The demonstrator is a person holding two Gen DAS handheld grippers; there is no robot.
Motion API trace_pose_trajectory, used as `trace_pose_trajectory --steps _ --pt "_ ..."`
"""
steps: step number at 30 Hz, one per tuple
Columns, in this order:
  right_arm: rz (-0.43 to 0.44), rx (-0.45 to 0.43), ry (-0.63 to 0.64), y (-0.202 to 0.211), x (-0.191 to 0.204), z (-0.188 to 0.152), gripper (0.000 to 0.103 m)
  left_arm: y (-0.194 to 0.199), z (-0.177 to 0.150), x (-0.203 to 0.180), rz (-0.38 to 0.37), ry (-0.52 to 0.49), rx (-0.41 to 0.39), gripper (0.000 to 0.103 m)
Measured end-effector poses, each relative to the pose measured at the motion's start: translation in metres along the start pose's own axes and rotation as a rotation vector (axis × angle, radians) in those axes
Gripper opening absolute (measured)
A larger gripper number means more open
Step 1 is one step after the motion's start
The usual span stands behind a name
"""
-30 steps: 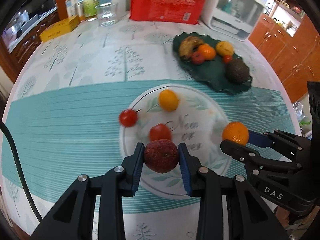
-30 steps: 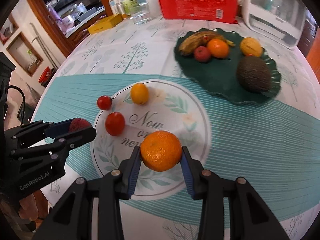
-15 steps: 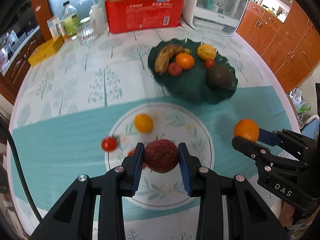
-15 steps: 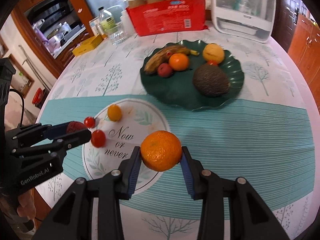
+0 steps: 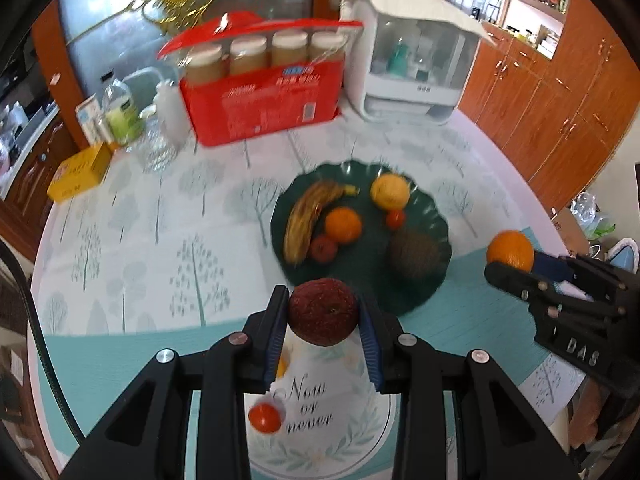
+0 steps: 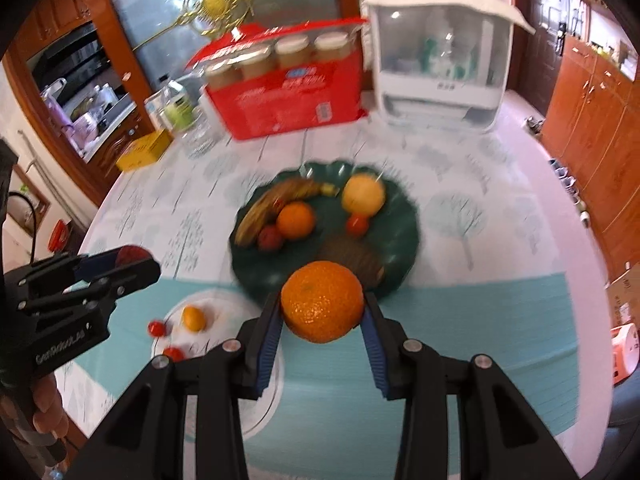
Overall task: Organize fruits
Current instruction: 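Carry the lychee in the left tool while the right tool carries the orange to the green plate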
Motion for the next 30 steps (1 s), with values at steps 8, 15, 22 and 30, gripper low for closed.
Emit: trace_pose_trajectory --steps 8,15,22,30 --pt "-0.06 -0.043 -0.001 0.0 -0.017 0.062 0.039 0.0 0.052 -0.003 0.003 -0.015 -0.057 0.033" --pt "-0.056 -0.014 -0.034 -0.023 -0.024 0.089 0.039 -0.029 0.068 0.003 -0.012 0.033 -0.032 0.033" --pt "-0.047 0.077 -0.087 -0.068 -0.031 0.084 0.039 -0.08 0.053 0.001 -0.03 0.051 0.049 0.033" --pt "-0.059 0.191 -0.126 -0.119 -0.044 0.068 0.039 -0.13 0.034 -0.009 -0.069 0.056 0.127 0.033"
Point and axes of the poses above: each gripper's, at about its wrist camera, not at the fingertips, and y roughly against the way its jaws point, x to its left, z to its top, the point moved 6 cm from there along -y, roughly the way its jaws point, and after that the axes turned 9 degrees about -y, right-handed, at the moved point
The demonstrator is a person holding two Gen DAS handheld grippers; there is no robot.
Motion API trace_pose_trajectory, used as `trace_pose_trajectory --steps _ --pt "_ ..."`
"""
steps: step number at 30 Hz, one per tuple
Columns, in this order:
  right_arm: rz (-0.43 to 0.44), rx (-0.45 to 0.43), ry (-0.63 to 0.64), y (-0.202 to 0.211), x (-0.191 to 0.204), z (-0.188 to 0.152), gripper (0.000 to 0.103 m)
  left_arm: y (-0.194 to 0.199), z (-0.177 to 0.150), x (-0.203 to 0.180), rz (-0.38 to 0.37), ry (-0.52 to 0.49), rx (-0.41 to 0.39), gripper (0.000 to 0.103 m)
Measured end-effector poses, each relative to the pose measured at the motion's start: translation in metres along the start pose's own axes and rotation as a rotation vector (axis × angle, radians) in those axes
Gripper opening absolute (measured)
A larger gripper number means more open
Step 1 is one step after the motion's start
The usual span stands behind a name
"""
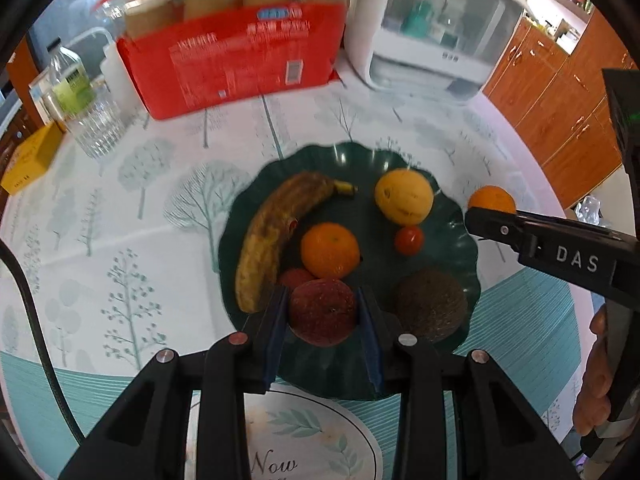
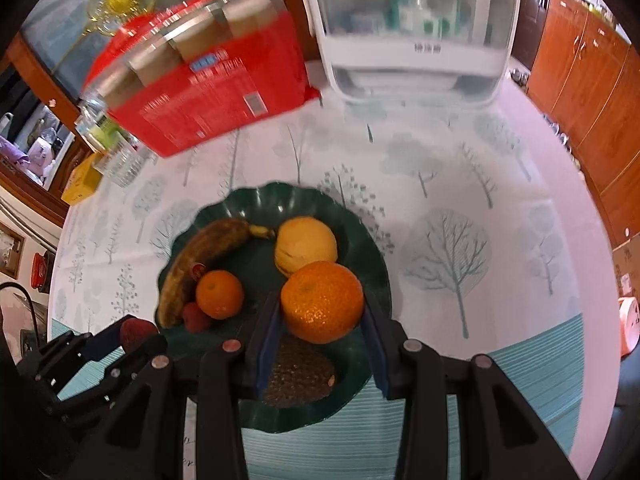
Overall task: Organize fruits
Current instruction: 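Carry the lychee in the left tool while the right tool carries the orange to the green plate, then open the left tool releasing the lychee while the right tool releases the orange on the plate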
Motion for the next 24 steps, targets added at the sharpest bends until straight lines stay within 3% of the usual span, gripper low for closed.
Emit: trace_pose_trajectory --steps 10,17,24 --pt "-0.049 0.11 -0.002 -0.047 -0.005 -0.012 0.039 -0.038 -0.011 -0.006 -0.014 -0.007 0.061 0.033" --pt "-0.075 0.137 -0.008 -0.056 -0.008 -0.016 0.04 -0.045 -0.009 -0.006 -0.013 -0.002 0.069 0.034" --pt "-0.045 0.114 -0.029 -0.046 -0.008 -0.016 0.042 -0.038 -0.008 -0.005 -0.002 -0.002 0.052 0.045"
Point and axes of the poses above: each gripper's, at about its wrist camera, not at the fingertips, and y roughly against the way its jaws point, x to its left, z to its top, the point moved 6 cm from there along -y, roughly the way its jaws point, and after that the axes turned 9 degrees about -y, right-handed, at the moved point
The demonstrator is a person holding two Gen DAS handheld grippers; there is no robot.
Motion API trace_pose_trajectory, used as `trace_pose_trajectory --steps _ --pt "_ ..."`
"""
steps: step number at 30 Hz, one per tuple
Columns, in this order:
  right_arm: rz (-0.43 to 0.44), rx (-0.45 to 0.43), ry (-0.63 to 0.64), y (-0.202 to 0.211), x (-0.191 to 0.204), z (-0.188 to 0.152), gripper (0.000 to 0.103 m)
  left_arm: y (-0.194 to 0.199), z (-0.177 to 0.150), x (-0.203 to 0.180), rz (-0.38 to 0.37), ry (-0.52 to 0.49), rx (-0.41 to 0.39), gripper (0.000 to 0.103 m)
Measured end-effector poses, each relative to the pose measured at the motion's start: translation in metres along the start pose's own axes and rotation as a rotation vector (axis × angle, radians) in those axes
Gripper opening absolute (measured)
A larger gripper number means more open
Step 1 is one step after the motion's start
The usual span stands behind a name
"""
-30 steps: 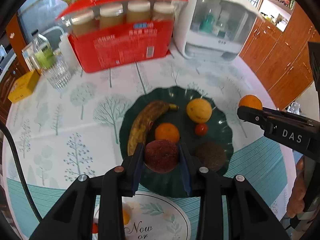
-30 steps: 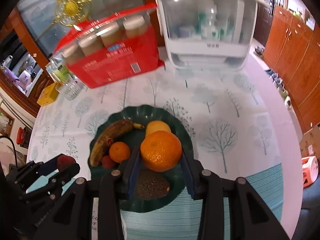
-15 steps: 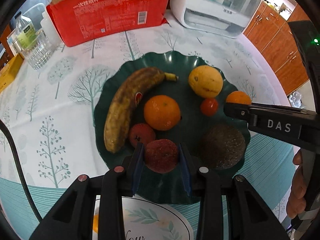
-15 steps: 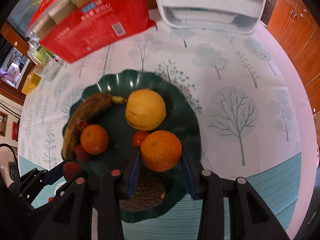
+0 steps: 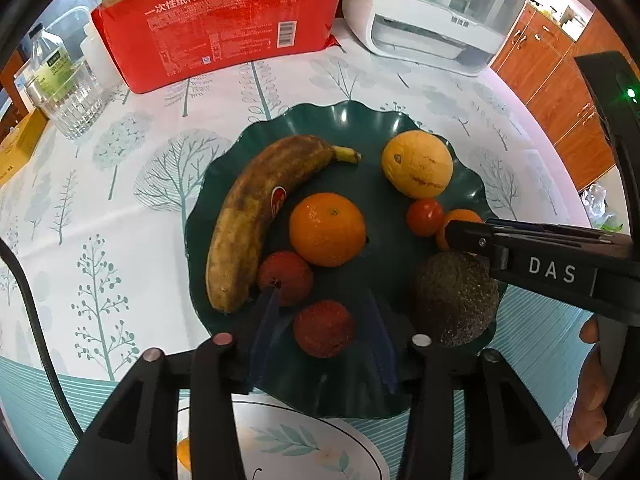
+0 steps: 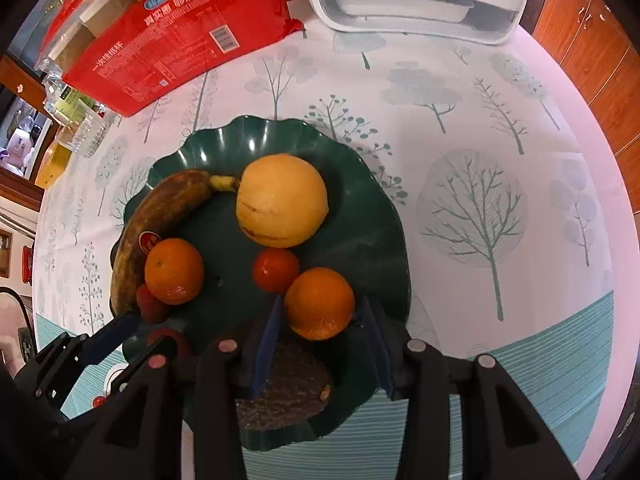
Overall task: Organize fruits
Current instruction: 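Open the left tool releasing the lychee while the right tool releases the orange on the plate, then withdraw both open tools from the green plate toward the white plate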
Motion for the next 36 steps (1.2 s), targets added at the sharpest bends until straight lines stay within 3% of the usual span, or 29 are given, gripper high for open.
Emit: trace_pose_trajectory --steps 17,21,36 --pt "0.026 -0.135 0.018 0.057 0.013 -0.021 0.042 0.052 -0.006 0.004 0.021 0.021 -0.074 0.059" --pt "0.045 -0.161 0.025 0.073 0.018 -0.031 0.042 0.071 -0.011 0.007 0.038 0.035 -0.105 0.068" --pt "0.087 -0.212 0.083 0.117 0.036 -0.083 0.042 0.129 -0.053 0.012 0.081 0.097 -0.176 0.083"
Point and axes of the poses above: each gripper's, at about its wrist camera, not at the fingertips, and y roughly against the way its jaws point, x to its left, z to its top, the point moved 6 cm from there along -y, roughly the way its jaws point, and after that the axes turned 9 degrees about -y, right-handed, at the moved point
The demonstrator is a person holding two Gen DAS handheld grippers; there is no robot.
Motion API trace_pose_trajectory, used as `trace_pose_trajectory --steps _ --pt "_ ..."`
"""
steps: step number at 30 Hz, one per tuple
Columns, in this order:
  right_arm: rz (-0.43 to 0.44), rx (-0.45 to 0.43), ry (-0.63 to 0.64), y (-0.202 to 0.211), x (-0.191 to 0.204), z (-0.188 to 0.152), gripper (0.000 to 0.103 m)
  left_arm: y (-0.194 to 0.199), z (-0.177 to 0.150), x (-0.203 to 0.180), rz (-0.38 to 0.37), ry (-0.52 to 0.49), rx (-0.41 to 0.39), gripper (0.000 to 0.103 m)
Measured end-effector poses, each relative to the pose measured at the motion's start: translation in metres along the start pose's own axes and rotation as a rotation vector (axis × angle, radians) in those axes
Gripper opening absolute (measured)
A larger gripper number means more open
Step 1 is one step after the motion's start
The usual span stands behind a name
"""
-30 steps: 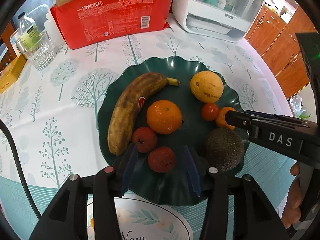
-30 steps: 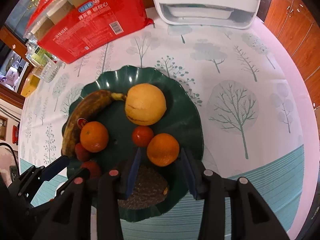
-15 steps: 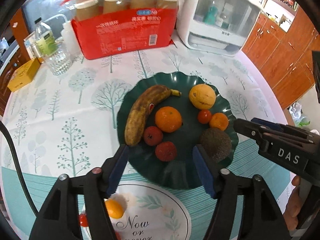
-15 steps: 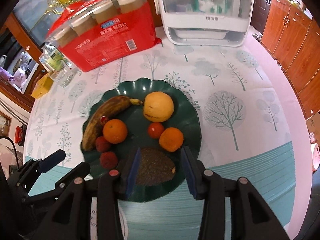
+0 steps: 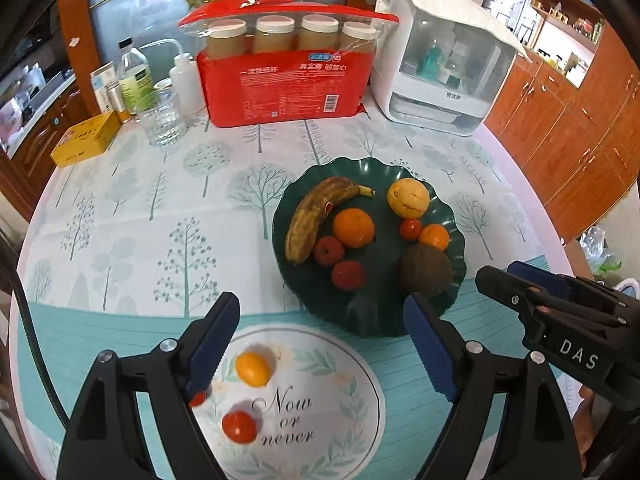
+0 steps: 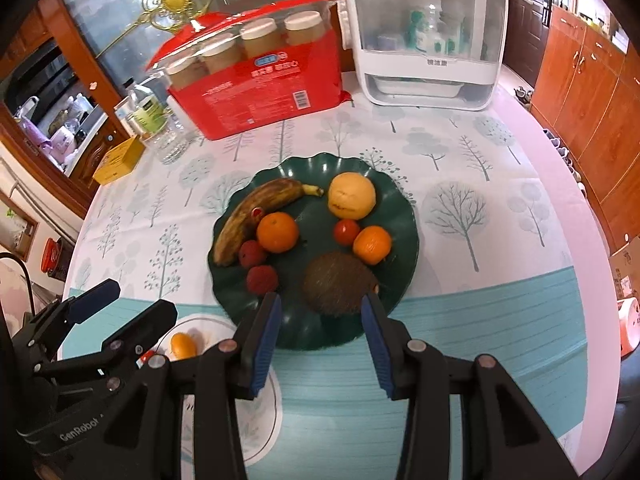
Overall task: Organize fruits
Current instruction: 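Withdraw both open tools from the green plate toward the white plate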
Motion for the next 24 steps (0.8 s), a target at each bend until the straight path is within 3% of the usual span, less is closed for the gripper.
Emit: trace_pose_trajectory --steps 10,24 --pt "0.045 -0.036 0.055 0.031 0.025 -0.03 0.042 0.042 -0.027 0.018 0.022 0.047 -0.042 0.085" --pt "0.093 -0.038 0.185 0.035 0.084 -0.073 0.042 0.09 -0.082 0.093 0.107 0.136 -0.091 0.085"
Point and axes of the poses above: each gripper's, at about its wrist camera, not at the fingertips, and y roughly against the way its jaws point, x to its left, z to its top, the point moved 6 cm from there along -y, roughly the way its jaws point, and after that the axes turned 9 degrees about -y, right-handed, at the moved point
